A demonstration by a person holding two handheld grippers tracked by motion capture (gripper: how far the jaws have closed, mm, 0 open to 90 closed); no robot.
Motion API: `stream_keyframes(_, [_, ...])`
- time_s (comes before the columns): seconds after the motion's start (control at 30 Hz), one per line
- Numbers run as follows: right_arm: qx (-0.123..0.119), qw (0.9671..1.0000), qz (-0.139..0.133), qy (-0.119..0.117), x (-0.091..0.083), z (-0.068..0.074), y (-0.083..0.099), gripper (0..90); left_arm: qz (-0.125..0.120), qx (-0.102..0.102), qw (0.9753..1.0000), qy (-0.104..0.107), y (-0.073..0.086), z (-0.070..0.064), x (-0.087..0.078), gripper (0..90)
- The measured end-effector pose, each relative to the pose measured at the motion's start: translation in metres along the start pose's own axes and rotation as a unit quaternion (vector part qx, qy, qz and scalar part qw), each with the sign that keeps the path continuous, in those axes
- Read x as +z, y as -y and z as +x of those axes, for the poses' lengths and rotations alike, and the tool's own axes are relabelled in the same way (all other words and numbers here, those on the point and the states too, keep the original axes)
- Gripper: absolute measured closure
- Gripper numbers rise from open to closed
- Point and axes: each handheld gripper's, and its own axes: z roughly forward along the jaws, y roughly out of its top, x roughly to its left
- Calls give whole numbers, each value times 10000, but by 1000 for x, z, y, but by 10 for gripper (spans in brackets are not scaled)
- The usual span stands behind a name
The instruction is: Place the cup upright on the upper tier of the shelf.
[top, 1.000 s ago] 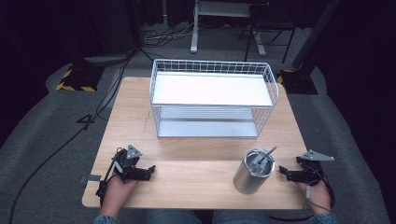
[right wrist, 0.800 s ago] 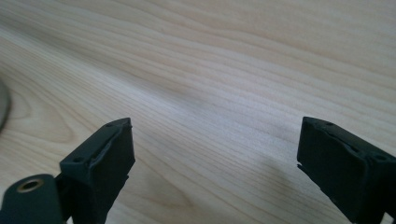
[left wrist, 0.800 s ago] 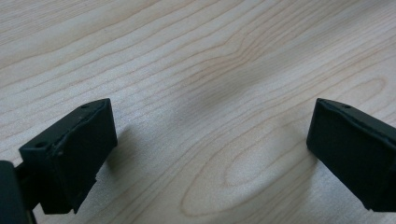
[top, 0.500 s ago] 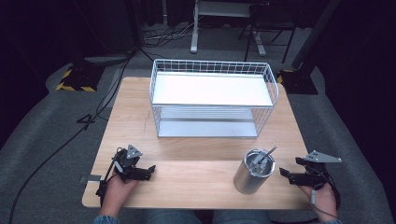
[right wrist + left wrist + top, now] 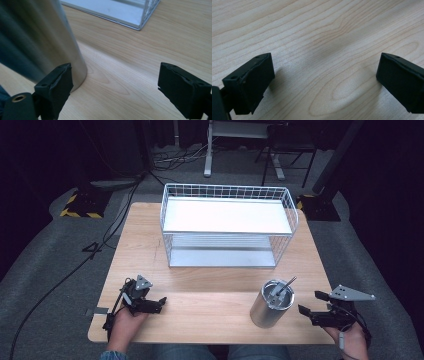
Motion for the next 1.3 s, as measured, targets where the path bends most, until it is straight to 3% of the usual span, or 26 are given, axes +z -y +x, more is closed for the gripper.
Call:
stream_keyframes(0.23, [-60,9995,-96,-278,-5,15,-6,129,1,0,10000,1,0,0,0,22])
stream_keyframes(0.43, [-251,9980,-192,-542,-10,31,-13,127,-1,-9,10000,4,0,0,0,22])
stream_keyframes(0.73, [-480,9953,-194,-813,-4,51,-19,60,-1,-16,10000,7,0,0,0,22])
stream_keyframes(0.83, [-494,9953,-198,-803,1,54,-20,0,-4,-11,10000,6,0,0,0,21])
stream_keyframes(1.3, [-649,9942,-215,-833,30,68,-23,0,-8,1,10000,8,0,0,0,20])
